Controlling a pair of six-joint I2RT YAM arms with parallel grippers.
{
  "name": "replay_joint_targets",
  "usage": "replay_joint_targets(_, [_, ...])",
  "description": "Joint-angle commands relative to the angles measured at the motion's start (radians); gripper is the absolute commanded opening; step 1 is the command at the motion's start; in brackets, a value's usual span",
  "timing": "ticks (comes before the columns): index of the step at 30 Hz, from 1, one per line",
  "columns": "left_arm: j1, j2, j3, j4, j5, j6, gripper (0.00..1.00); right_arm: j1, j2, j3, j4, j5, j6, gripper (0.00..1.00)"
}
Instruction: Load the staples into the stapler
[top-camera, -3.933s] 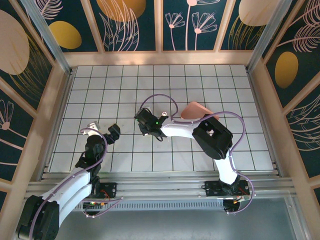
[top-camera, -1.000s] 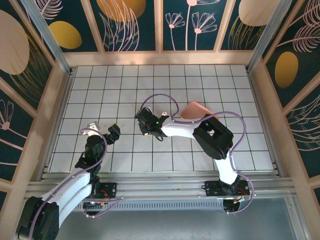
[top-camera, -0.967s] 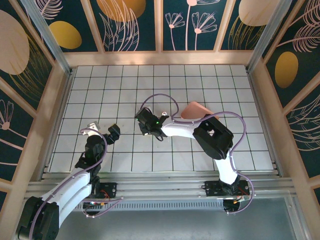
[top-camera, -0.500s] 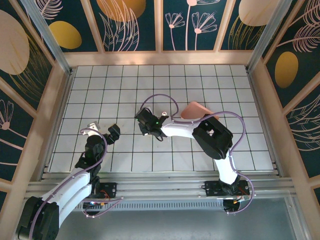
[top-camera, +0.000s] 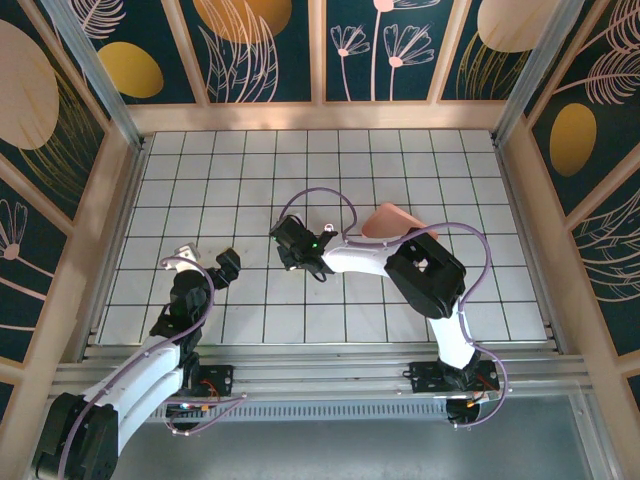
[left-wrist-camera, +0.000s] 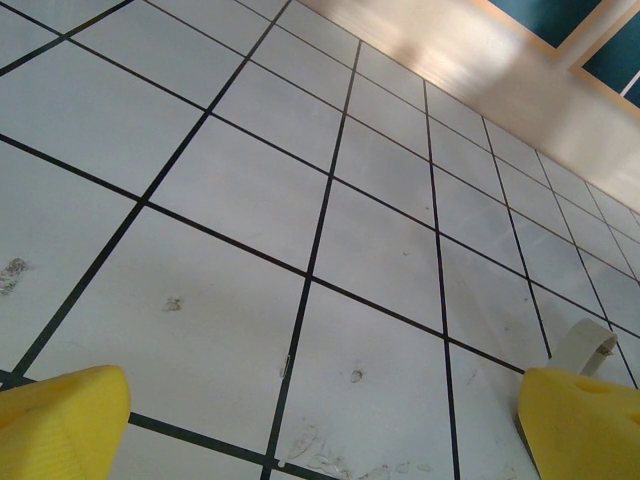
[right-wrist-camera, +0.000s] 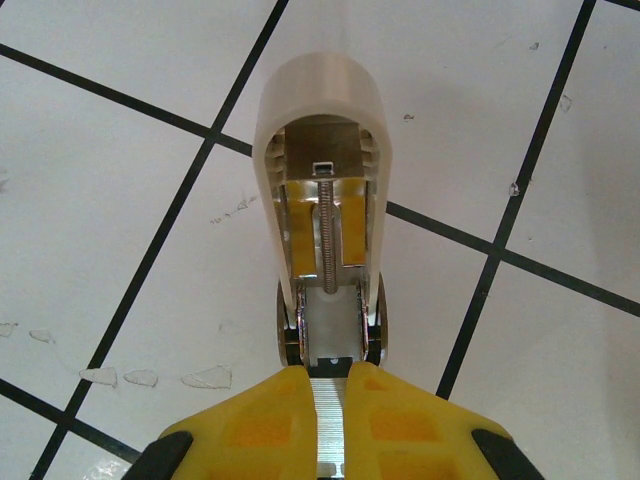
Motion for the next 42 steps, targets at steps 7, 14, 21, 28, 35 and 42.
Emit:
replay_joint_targets(7, [0.005, -0.013, 0.017, 0.0, -0.02, 0.013, 0.99, -0.012, -0.003, -0.005, 0.009, 0.017, -0.016, 0.09])
replay_joint_targets(14, [0.005, -0.015, 0.019, -0.003, -0.02, 0.014, 0.99, -0.011, -0.022, -0.005, 0.011, 0.014, -0.009, 0.09])
replay_joint_targets(21, [0.005, -0.013, 0.019, -0.002, -0.02, 0.015, 0.99, -0.012, -0.057, 0.005, 0.005, 0.027, -0.018, 0.09])
replay_joint_targets(28, [0.005, -0.014, 0.02, -0.002, -0.02, 0.015, 0.99, -0.013, -0.07, 0.002, 0.008, 0.03, -0.019, 0.09])
replay_joint_targets(35, [0.005, -0.016, 0.019, -0.005, -0.02, 0.014, 0.99, -0.013, -0.047, -0.006, 0.004, 0.029, -0.017, 0.09])
replay_joint_targets(42, [0.006, -0.017, 0.019, -0.007, -0.022, 0.016, 0.99, -0.013, -0.026, 0.0, -0.004, 0.026, -0.016, 0.09])
